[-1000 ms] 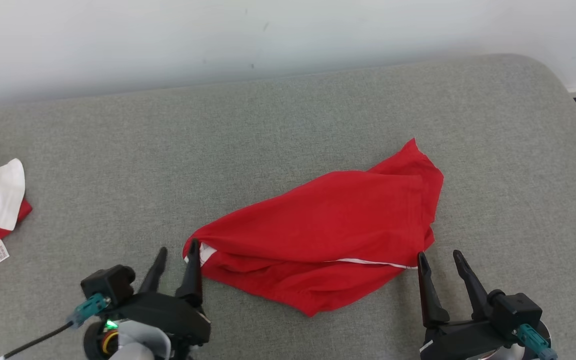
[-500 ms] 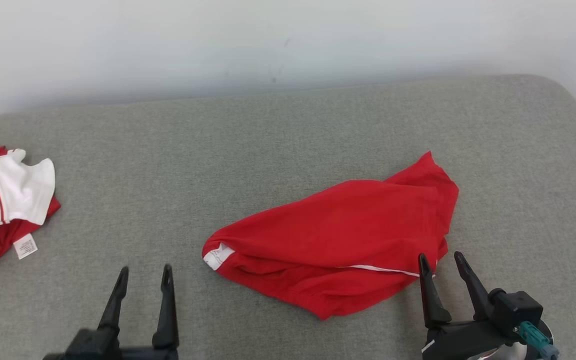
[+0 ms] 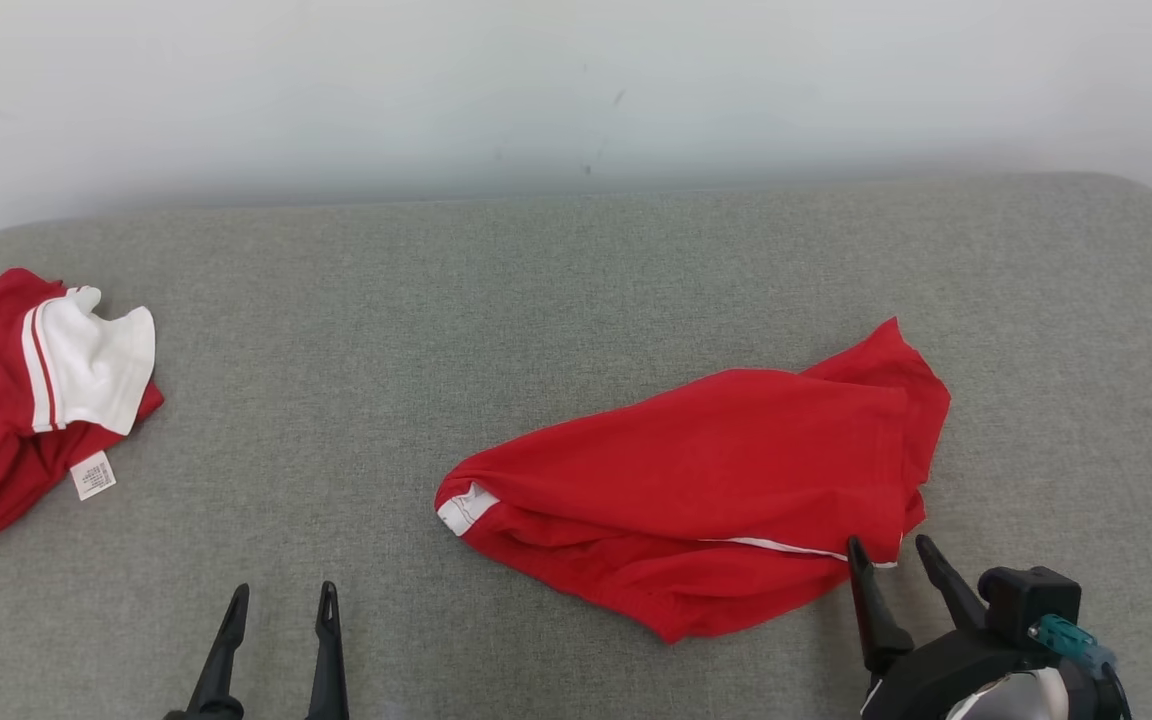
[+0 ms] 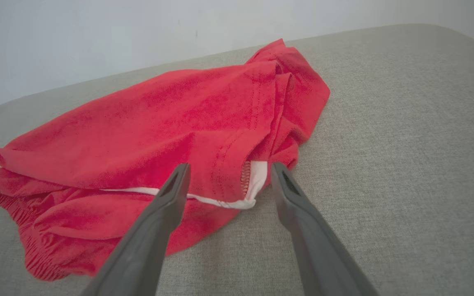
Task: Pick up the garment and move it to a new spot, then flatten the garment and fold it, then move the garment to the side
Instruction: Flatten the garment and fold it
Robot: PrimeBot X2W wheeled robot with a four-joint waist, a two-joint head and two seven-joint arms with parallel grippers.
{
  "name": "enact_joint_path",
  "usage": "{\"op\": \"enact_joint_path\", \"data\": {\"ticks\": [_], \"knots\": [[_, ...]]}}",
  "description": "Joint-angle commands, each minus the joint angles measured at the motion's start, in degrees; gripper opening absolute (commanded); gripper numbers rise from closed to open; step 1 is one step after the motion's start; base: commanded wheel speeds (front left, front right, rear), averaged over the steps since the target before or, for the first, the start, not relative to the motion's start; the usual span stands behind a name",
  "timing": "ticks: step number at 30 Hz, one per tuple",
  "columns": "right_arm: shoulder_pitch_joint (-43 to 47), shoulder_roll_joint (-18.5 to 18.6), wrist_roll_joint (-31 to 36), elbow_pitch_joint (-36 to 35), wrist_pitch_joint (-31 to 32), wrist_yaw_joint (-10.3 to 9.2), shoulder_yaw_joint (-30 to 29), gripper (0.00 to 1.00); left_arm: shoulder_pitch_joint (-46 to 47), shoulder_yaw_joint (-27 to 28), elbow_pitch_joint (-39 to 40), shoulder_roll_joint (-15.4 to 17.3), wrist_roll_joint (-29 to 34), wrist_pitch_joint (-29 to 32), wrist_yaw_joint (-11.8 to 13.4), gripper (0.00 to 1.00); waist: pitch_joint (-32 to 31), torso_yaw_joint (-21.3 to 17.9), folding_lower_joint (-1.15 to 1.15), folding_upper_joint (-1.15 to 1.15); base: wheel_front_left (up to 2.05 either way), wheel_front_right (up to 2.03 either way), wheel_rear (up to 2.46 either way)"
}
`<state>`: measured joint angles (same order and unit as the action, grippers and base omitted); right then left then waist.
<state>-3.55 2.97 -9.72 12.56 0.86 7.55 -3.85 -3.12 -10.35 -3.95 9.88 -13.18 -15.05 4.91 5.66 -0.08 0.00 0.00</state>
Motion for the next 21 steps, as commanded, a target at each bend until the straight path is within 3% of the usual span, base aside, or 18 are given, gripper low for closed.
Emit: {"op": "enact_joint_path", "data": {"ticks": [1,7,8,10,11,21], "knots": [[0.52,-0.16,-0.08,-0.44,1.51,-0.13,0.42,1.00,-0.61,0.80,-0.56,-0.74,1.13,-0.19,-0.89,1.00,-0.07,0.10,0.00,0.00,0.00,0.00,0.00],[0.42,-0.16,0.24,-1.55,4.17,-0.13,1.03,1.00,-0.77,2.40,-1.54,-2.32,2.58,-0.19,-2.76,1.00,-0.17,0.25,0.00,0.00,0.00,0.00,0.00],[0.32,-0.15,0.21,-1.75,4.61,-0.13,1.06,0.92,-0.87,2.70,-1.67,-2.57,2.82,-0.19,-2.97,1.00,-0.19,0.24,0.00,0.00,0.00,0.00,0.00],[0.18,-0.16,0.33,-2.12,5.55,-0.13,1.26,0.37,-0.99,3.26,-2.02,-3.04,3.31,-0.19,-3.58,1.00,-0.24,0.23,0.00,0.00,0.00,0.00,0.00],[0.13,-0.16,0.67,-2.65,6.15,-0.13,1.59,0.00,-1.05,3.80,-2.32,-3.42,3.68,-0.19,-4.17,1.00,-0.30,0.19,0.00,0.00,0.00,0.00,0.00],[1.34,-0.15,0.48,-8.68,5.07,-0.13,-1.23,0.00,-1.40,5.44,-3.85,-4.93,4.98,-0.19,-6.32,1.00,-0.77,0.48,0.00,0.00,0.00,0.00,0.00]]}}
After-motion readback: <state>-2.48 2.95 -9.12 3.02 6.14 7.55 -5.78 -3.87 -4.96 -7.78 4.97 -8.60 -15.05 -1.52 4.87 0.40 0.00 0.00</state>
